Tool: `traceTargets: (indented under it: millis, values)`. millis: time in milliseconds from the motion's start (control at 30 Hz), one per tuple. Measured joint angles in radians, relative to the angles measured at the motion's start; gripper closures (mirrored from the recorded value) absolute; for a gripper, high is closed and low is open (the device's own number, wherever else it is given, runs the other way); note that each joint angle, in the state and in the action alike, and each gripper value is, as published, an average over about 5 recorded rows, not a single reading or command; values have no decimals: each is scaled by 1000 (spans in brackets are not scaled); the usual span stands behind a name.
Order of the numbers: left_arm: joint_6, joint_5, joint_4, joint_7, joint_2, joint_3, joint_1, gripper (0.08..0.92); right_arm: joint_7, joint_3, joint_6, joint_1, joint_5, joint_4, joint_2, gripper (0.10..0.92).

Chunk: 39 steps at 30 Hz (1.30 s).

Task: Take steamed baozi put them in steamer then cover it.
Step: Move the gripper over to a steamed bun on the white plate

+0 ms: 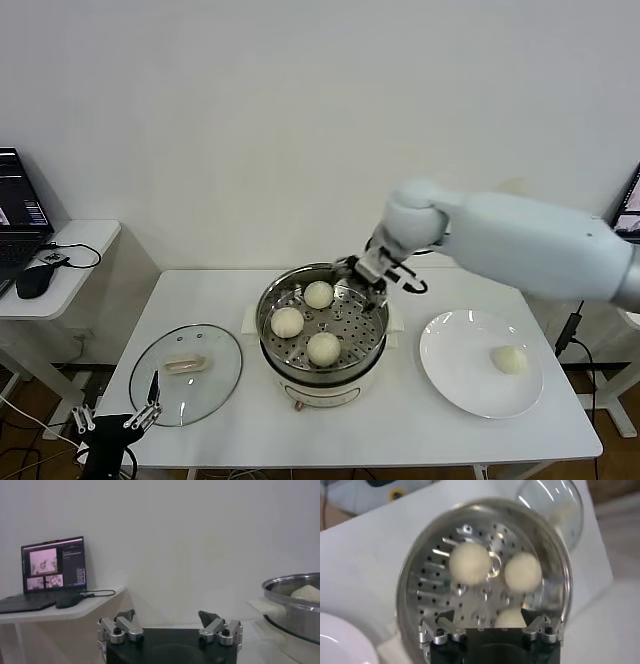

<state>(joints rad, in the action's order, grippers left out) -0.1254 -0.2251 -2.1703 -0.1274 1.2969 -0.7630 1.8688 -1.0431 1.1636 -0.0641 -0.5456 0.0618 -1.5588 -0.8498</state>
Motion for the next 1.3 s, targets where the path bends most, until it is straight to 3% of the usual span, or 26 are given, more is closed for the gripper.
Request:
traceTargets:
  millis: [233,567,1300]
  values:
    - [4,1,2,2,-14,13,-9,177,-9,-69,-111,61,-21,-16,158,202]
    - [16,13,6,5,-20,25,-17,177,-35,-256,-140,298,-141,24,326,202]
    - [22,18,25,6,-15,27,-17,177,-47,-659,-130,805,-385,206,367,202]
